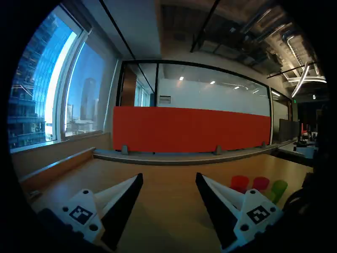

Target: Pour water

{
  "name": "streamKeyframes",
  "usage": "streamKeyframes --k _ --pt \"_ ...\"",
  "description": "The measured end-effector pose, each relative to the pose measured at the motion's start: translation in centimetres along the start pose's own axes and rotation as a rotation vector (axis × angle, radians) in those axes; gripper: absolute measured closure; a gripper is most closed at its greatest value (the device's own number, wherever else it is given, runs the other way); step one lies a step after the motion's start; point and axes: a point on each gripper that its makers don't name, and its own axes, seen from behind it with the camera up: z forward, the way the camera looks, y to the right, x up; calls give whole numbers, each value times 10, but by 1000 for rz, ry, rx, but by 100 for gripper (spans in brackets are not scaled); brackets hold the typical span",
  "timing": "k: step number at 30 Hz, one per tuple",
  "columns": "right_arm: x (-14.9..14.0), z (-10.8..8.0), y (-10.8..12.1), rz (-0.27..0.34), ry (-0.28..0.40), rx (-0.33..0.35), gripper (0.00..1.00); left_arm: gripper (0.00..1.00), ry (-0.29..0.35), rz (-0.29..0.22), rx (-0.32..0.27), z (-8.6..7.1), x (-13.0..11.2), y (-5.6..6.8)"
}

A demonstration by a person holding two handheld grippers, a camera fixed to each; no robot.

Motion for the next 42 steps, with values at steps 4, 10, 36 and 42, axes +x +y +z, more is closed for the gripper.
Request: streamKeyframes --k 4,10,36,42 --pt "22 3 2 -14 -3 5 0 7 -2 10 -3 8 17 1" --pt "57 6 5 -28 6 17 0 7 -8 47 -16 18 46 5" --pt "131 8 2 -35 8 73 0 7 -12 47 -64 26 129 14" --pt "131 7 -2 -37 6 111 0 7 -31 46 -107 26 123 22"
